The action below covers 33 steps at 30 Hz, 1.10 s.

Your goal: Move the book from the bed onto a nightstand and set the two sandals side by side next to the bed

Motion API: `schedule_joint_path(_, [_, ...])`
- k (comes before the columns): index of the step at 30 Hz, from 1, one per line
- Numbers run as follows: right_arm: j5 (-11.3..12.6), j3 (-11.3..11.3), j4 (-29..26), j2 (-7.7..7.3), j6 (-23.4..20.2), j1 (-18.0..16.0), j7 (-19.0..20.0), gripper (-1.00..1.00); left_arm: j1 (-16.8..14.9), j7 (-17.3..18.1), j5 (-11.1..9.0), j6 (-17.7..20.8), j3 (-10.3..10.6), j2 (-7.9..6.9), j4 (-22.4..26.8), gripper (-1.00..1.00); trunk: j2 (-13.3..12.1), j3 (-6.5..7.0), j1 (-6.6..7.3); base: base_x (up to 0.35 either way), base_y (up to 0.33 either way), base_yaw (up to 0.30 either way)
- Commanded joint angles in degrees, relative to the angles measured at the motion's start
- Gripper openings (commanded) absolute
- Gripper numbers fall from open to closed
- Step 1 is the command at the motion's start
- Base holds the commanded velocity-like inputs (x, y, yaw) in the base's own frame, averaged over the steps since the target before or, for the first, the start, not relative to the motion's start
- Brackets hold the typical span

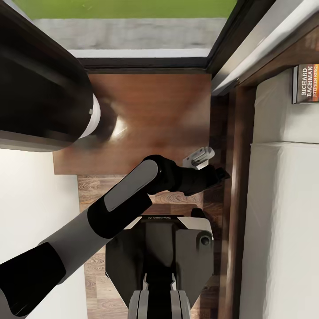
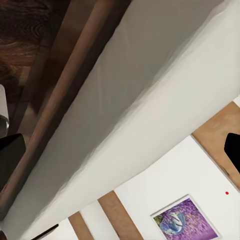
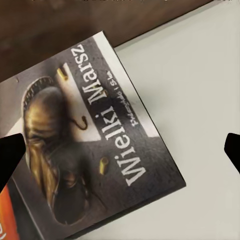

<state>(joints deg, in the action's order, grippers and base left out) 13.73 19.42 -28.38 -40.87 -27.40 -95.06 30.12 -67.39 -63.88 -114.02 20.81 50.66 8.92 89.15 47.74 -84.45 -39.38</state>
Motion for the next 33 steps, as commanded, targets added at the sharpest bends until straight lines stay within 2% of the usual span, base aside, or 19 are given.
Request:
schedule_joint_path(1, [0.3, 0.2, 0.3, 0.43, 0.5, -0.1, -0.5, 1.0, 0.0, -0.3, 0.0, 0.5, 0.0, 0.04, 0.0, 1.0, 0.0, -0.03, -0.02, 0.0, 0.0, 0.0])
schedule_joint_path(11, [0.4, 0.2, 1.7, 1.92, 4.2, -0.1, -2.0, 1.0, 0.0, -0.5, 0.0, 0.4, 0.0, 0.05, 0.0, 1.0, 0.0, -0.03, -0.02, 0.0, 0.0, 0.0])
schedule_joint_path(27, [0.6, 0.2, 3.8, 2.65, 5.3, 0.0, -1.7, 1.0, 0.0, -0.8, 0.0, 0.3, 0.0, 0.03, 0.0, 1.0, 0.0, -0.03, -0.02, 0.0, 0.0, 0.0])
schedule_joint_path(33, [0.7, 0.3, 4.7, 3.23, 5.6, 0.1, -0.3, 1.0, 0.0, -0.8, 0.0, 0.3, 0.0, -0.01, 0.0, 1.0, 0.0, -0.03, -0.02, 0.0, 0.0, 0.0])
